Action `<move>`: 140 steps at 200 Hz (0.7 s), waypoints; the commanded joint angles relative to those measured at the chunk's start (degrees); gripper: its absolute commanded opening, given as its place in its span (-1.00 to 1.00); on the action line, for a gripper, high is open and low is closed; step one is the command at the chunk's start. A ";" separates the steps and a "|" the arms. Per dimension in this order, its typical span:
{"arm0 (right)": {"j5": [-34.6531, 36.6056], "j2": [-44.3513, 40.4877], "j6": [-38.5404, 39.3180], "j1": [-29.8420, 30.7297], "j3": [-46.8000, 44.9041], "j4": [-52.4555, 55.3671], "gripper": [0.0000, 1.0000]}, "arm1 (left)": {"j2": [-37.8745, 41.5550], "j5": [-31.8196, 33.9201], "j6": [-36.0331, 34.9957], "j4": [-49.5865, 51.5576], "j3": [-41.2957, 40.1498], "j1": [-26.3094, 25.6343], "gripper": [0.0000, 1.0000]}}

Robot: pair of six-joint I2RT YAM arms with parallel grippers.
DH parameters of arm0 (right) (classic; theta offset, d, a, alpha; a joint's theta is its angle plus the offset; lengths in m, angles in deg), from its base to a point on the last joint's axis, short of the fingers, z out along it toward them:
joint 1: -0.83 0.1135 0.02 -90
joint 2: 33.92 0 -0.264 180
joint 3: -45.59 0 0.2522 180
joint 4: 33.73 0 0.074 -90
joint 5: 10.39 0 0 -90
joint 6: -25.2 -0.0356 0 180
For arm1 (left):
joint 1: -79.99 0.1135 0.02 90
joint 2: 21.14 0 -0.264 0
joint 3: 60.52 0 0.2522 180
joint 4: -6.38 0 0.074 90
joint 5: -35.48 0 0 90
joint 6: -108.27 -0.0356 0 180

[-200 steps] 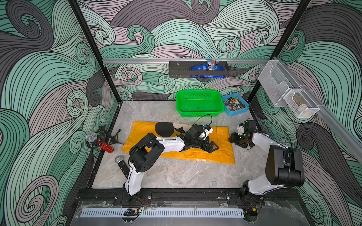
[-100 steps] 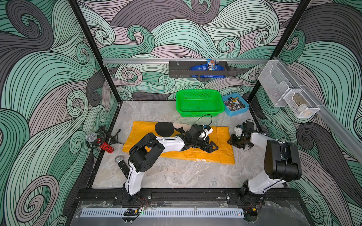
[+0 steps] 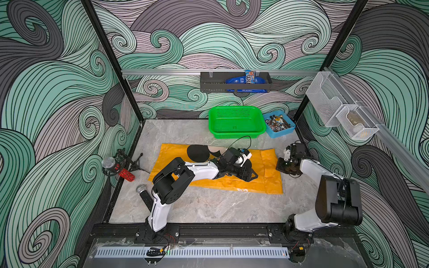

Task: Roll up the pillowcase
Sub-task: Roll the pillowcase at the center of the board.

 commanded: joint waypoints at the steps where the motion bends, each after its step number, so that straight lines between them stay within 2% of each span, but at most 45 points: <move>1: 6.72 -0.96 -3.24 -1.39 0.74 2.14 -0.89 | 1.37 -1.06 -1.01 1.25 -0.02 0.21 0.80; 30: 4.32 -0.62 -5.67 -1.19 2.68 2.71 -0.86 | 1.20 -1.11 -1.18 1.31 0.14 0.21 0.80; 63: 5.06 0.21 -9.07 1.69 4.89 4.66 -0.79 | 1.19 -0.96 -1.52 1.88 0.05 0.21 0.80; 140: 4.68 1.91 -14.04 11.37 8.88 6.76 -0.72 | 2.56 -0.49 -1.92 2.02 -1.79 0.30 0.80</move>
